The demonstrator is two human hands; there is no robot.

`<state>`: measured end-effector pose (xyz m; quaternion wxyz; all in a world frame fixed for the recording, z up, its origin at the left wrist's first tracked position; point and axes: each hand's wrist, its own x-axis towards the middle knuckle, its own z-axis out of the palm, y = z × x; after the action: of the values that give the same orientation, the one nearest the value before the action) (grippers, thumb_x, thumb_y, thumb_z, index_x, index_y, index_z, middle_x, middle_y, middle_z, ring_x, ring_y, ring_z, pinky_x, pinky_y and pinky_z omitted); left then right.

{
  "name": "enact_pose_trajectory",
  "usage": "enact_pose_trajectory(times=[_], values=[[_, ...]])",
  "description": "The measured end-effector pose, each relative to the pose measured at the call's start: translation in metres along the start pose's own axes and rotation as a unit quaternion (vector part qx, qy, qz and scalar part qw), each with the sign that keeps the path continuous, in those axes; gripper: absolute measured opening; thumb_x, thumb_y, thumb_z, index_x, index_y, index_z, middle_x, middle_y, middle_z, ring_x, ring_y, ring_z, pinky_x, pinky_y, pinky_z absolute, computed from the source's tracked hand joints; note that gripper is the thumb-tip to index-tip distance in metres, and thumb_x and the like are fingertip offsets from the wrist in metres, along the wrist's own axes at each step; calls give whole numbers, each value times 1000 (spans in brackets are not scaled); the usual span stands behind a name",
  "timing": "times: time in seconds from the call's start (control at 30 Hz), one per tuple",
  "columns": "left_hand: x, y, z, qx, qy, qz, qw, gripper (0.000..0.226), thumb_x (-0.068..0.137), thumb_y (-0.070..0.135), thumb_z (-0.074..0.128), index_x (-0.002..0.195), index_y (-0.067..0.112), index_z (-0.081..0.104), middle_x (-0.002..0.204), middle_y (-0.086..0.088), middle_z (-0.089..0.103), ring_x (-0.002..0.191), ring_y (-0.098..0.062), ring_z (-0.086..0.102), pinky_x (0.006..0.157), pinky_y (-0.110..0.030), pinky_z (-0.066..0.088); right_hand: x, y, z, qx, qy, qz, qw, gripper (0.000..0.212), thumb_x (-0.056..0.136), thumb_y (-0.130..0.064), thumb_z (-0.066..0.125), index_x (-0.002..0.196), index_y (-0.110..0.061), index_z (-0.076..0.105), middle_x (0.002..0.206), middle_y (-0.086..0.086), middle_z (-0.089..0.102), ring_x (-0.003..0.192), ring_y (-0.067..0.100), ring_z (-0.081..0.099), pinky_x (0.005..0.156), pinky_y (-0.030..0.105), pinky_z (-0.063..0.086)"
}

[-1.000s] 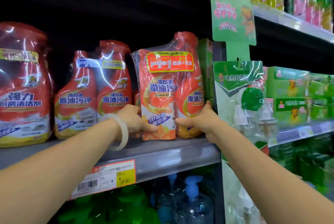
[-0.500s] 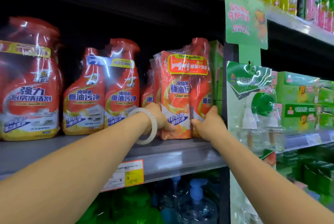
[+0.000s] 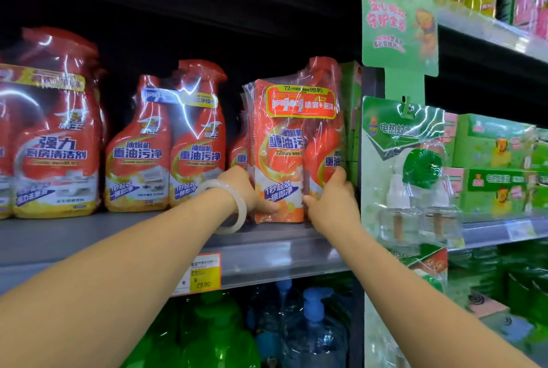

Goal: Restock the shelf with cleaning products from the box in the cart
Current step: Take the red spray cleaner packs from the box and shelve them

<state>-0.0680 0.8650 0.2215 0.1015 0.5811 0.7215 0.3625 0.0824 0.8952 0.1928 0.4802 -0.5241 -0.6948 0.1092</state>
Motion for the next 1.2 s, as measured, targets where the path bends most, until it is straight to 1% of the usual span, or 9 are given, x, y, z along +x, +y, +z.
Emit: enact_pose_trajectory(times=[0.17,0.33,0.43,0.53,0.67,0.73,0.87,1.03,1.2], values=[[-19,-1,-11,45,71,37,996,82,66,34,84,133,11,42,129,-4,56,114,-23,56,89,-29,46,-13,-3,-1,-30,29,-113,993,74,85,-20,64,145,-10,21,152,14,17,140,30,22,113,37,22],[-51,-12,-38,191,156,116,962,105,71,43,78,150,17,13,152,-7,27,139,-26,28,111,-38,30,-30,-39,6,-33,30,-267,963,74,88,-29,62,147,-11,21,158,13,7,146,28,4,118,38,9],[-79,-34,-63,288,200,122,928,93,76,44,72,148,13,23,149,-9,31,137,-28,28,112,-36,25,-54,-77,22,-20,0,-325,946,72,90,-28,60,147,-8,21,158,16,3,147,30,-2,118,40,3],[-116,-66,-96,345,234,125,900,85,75,31,76,144,5,34,146,-16,37,135,-33,33,112,-39,26,-92,-118,46,-13,4,-364,931,75,81,-21,70,143,-4,31,153,24,18,145,38,10,117,47,14],[-181,-120,-147,423,247,112,864,81,59,25,85,123,-13,54,122,-34,55,112,-51,54,96,-56,43,-160,-178,72,-20,-95,-417,904,75,89,-18,57,149,-9,14,157,17,4,147,32,-4,119,42,2],[-223,-150,-178,453,249,77,852,81,59,36,78,120,-12,56,117,-34,57,106,-52,57,90,-59,48,-198,-211,82,-15,-116,-442,890,76,88,-20,57,149,-11,13,157,15,5,147,31,-3,120,43,4],[-312,-204,-236,516,210,-10,831,95,62,32,83,139,-2,39,139,-25,41,128,-41,41,106,-48,37,-278,-275,107,-29,-200,-460,865,84,87,-31,62,150,-12,10,158,16,4,147,31,2,119,43,10],[-465,-281,-311,568,161,-199,782,92,76,44,71,146,9,22,146,-14,29,134,-31,31,110,-41,31,-412,-360,145,-12,-299,-492,817,81,82,-42,66,143,-10,25,148,18,26,140,34,22,114,41,24],[-592,-347,-356,551,136,-337,751,87,81,36,68,147,11,17,152,-13,20,143,-29,17,116,-40,23,-531,-431,181,-14,-369,-535,760,85,81,-45,66,143,-9,22,146,17,27,139,33,22,114,41,25]])
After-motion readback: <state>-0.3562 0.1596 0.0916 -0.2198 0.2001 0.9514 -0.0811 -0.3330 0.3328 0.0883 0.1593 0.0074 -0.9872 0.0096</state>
